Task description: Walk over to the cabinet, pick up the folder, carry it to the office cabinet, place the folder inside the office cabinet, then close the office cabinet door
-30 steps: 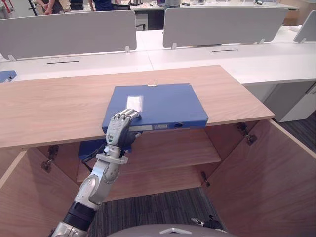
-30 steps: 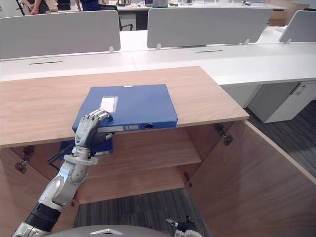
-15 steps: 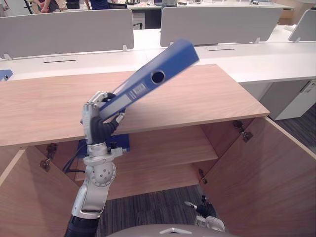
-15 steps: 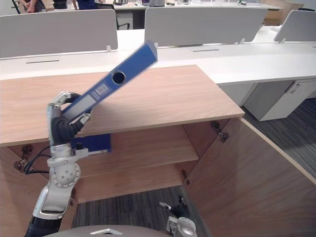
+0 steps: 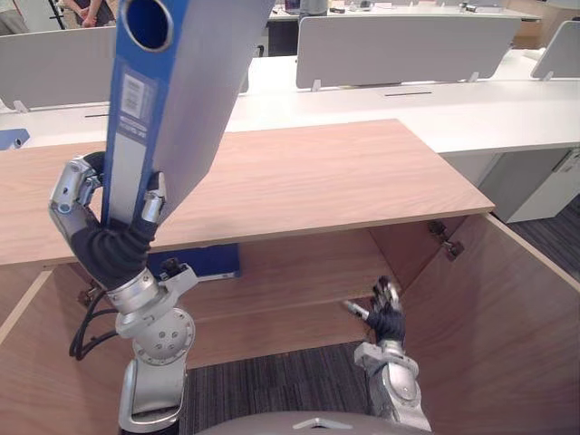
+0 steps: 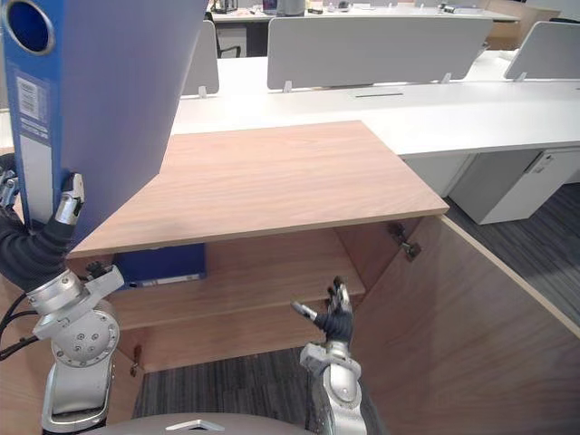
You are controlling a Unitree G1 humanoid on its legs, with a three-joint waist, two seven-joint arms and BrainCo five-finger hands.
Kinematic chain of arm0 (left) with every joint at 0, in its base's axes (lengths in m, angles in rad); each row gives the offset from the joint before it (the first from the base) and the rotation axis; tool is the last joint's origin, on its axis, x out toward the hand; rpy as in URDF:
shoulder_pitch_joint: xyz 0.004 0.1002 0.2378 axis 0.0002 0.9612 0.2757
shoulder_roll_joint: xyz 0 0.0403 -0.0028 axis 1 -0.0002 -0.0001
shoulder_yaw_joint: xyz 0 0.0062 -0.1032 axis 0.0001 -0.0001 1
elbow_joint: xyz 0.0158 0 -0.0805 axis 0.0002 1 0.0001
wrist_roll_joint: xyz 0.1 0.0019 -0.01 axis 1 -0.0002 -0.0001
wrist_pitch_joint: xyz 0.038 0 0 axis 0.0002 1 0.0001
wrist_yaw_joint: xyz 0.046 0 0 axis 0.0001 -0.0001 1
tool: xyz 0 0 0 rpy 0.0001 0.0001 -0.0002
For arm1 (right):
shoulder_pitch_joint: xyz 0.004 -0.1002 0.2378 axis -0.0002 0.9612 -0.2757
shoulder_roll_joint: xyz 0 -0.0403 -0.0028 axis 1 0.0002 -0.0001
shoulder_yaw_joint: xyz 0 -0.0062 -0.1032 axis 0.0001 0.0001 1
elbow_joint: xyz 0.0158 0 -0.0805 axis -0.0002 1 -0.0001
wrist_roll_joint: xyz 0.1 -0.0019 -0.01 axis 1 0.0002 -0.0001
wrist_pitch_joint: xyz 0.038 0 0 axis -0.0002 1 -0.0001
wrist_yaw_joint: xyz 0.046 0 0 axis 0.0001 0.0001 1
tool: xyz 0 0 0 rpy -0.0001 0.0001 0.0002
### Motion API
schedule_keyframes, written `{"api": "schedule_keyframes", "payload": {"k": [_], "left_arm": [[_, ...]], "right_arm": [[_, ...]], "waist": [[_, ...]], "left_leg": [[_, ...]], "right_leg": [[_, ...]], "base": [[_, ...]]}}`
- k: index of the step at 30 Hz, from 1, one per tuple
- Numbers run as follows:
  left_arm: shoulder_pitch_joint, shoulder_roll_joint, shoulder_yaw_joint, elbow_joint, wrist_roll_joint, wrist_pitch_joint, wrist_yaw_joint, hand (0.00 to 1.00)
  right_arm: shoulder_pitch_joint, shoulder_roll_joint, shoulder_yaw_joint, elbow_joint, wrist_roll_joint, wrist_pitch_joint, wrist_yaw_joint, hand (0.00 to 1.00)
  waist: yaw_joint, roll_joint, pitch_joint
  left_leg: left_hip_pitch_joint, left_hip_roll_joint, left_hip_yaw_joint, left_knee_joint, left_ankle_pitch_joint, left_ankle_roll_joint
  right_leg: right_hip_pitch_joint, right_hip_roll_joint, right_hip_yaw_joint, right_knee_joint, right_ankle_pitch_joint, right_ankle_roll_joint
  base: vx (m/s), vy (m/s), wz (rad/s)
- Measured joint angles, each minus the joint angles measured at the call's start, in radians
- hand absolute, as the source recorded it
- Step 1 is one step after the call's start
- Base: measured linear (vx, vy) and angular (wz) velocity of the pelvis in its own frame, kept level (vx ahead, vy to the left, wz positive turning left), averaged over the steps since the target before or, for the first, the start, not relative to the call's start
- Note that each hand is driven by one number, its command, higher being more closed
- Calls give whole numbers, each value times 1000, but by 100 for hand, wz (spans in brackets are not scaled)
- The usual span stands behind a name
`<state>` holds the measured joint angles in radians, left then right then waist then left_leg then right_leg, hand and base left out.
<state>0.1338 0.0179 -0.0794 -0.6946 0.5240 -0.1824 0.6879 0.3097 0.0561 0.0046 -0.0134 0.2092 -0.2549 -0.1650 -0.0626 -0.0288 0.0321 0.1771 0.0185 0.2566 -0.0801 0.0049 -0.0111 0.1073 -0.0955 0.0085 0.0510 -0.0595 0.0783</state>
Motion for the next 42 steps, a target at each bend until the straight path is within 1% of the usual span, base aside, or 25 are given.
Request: {"api": "schedule_keyframes", "payload": {"k": [1, 4, 7, 9, 10, 14, 16, 20, 22, 27, 31, 33, 35, 37, 42], "left_arm": [[1, 0, -2, -2, -1, -10, 1, 100], [1, 0, -5, -2, -13, -21, 1, 100], [1, 0, -13, -2, -46, -34, -3, 100], [1, 0, -21, -2, -71, -42, -8, 100], [1, 0, -31, -2, -100, -52, -18, 100], [1, 0, -56, -2, -150, -82, -30, 100], [1, 0, -64, -2, -156, -87, -47, 100], [1, 0, -83, 0, -233, -116, -91, 100], [1, 0, -101, 1, -300, -133, -118, 100], [1, 0, -139, 21, -381, -152, -170, 100], [0, 0, -160, 60, -409, -159, -215, 100], [0, 1, -163, 60, -416, -160, -227, 100], [0, 1, -172, 62, -429, -165, -248, 100], [-1, 1, -183, 80, -447, -176, -265, 100], [-2, 4, -208, 98, -498, -177, -321, 100]], "right_arm": [[-1, 0, 2, -59, 0, -16, -7, 0], [-4, 0, 4, -184, 0, -60, -29, 0], [-22, 0, 5, -262, 0, -92, -41, 0], [-36, 0, 5, -290, 0, -96, -48, 0], [-59, -1, 14, -304, 0, -105, -61, 0], [-123, -20, 57, -343, 1, -122, -62, 0], [-144, -29, 70, -349, 11, -123, -59, 0], [-197, -41, 75, -353, 78, -136, -34, 0], [-225, -57, 87, -353, 121, -140, -14, 0], [-282, -84, 112, -353, 160, -141, 35, 0], [-317, -88, 112, -353, 180, -141, 57, 0], [-328, -90, 112, -353, 182, -141, 64, 0], [-332, -105, 114, -353, 189, -141, 81, 0], [-333, -109, 113, -353, 198, -140, 97, 0], [-383, -110, 115, -318, 218, -135, 117, 0]], "waist": [[1, 1, 0], [0, 2, 0], [0, 3, 1], [-1, 4, 1], [-2, 6, 3], [-2, 18, 9], [-1, 19, 10], [3, 19, 10], [4, 19, 10], [7, 18, 11], [14, 15, 12], [14, 15, 12], [18, 13, 13], [23, 12, 14], [24, 6, 17]], "left_leg": [[0, -1, 4, 0, 0, 0], [1, -1, 11, 0, -1, 0], [2, -2, 17, 0, -1, 0], [4, -3, 19, 0, -1, 0], [6, -4, 21, 0, -2, -1], [9, -6, 27, 0, -3, -1], [8, -6, 27, 0, -3, -1], [2, -6, 22, 0, -2, 0], [-3, -7, 16, 0, -2, 0], [-14, -7, 1, 0, 0, 2], [-21, -7, -10, 0, 3, 4], [-22, -7, -12, 0, 3, 4], [-23, -7, -14, -1, 3, 5], [-26, -8, -18, -6, 5, 4], [-38, -8, -34, -6, 15, 5]], "right_leg": [[-1, 0, 4, -1, 2, 2], [-2, 0, 11, -4, 5, 3], [-3, 0, 18, -9, 10, 4], [-4, -1, 21, -10, 11, 4], [-5, -1, 24, -13, 11, 4], [-6, -2, 32, -13, 13, 7], [-6, -2, 32, -14, 13, 7], [-5, -3, 28, -21, 16, 10], [-2, -4, 18, -24, 19, 11], [-3, -5, 5, -27, 19, 11], [-3, -6, -7, -29, 19, 12], [-3, -6, -9, -29, 19, 12], [-3, -7, -15, -29, 18, 12], [-4, -7, -18, -29, 18, 12], [-7, -8, -30, -29, 18, 13]], "base": [[-8, -8, -11], [-15, -10, -7], [-35, -15, -8], [-35, -12, -5], [-47, -12, -7], [-40, -13, -6], [0, 0, 0], [-3, -16, 4], [5, -22, 8], [-5, -25, 9], [-14, -30, 8], [-8, -11, 2], [-22, -24, 4], [-29, -22, 6], [-28, -26, 10]]}}
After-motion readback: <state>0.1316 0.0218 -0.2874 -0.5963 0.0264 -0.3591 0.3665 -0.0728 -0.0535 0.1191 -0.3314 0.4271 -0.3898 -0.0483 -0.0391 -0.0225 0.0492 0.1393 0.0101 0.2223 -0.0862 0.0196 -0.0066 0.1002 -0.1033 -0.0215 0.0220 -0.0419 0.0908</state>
